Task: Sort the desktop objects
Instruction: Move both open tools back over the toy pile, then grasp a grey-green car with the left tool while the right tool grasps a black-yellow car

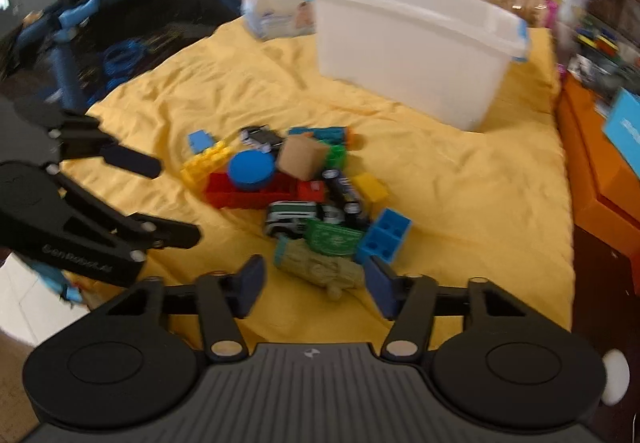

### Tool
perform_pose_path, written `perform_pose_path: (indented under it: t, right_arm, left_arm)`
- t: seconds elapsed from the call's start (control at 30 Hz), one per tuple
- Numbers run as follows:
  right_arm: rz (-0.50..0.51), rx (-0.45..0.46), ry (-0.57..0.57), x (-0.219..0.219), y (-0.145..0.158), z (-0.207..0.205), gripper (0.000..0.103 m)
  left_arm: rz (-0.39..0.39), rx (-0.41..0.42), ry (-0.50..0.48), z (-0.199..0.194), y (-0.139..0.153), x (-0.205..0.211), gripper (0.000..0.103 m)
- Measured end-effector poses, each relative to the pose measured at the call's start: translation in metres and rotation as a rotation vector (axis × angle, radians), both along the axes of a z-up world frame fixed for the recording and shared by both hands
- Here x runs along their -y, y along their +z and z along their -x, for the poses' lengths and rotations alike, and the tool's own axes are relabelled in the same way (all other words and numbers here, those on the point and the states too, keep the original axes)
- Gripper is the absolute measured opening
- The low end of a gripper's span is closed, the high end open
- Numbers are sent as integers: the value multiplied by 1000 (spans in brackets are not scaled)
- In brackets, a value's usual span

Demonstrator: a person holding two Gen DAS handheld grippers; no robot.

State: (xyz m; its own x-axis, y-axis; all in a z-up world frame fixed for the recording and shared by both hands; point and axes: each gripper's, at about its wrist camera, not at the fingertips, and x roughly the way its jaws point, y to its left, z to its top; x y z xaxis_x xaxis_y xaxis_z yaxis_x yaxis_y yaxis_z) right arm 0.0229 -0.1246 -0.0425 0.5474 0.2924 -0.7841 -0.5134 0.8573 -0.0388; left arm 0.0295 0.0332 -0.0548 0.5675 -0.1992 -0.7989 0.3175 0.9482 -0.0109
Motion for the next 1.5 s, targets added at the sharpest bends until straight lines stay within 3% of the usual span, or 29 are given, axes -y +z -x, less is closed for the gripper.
perform_pose_path:
  t: [0.1, 0.3, 0.5, 0.67, 0.73, 0.8, 0.9, 1.03, 1.2, 1.33, 1.43, 1.5]
  right_arm:
    - [10, -31, 30, -10, -6, -4, 42]
    - [-3, -92, 50, -19, -20, -16, 31]
    - [-18, -52, 69, -27, -13, -17, 28]
    - [-65, -94, 65, -34, -22, -31, 28]
    - [-34, -90, 25, -36, -25, -36, 28]
    - [27, -79, -26, -34, -27, -41, 30]
    - [37, -87, -79, -19, -26, -47, 32]
    - [77, -58, -95, -9, -22, -50, 32]
    - [141, -39, -116, 5, -31, -61, 32]
    - [52, -47, -95, 18, -21, -64, 32]
    - [31, -32, -38, 17, -15, -66, 32]
    - [31, -35, -11, 9, -17, -72, 32]
  left_arm:
    - [23, -6, -5, -3, -1, -2, 76]
    - [43, -2, -69, -4, 0, 3, 72]
    - [61, -13, -36, -12, -1, -9, 72]
    - [56, -3, -19, -19, 2, -18, 72]
    - [57, -6, -28, -21, 2, -18, 72]
    - [53, -3, -57, -23, 2, -15, 72]
    - [56, -3, -102, -26, 3, -8, 72]
    - [101, -2, -192, -29, 7, 8, 72]
    - [70, 20, -336, -34, 2, 44, 72]
    - [15, -14, -357, -48, -17, 60, 61]
    - [29, -6, -350, -54, -17, 61, 55]
    - [35, -16, -342, -58, -17, 61, 44]
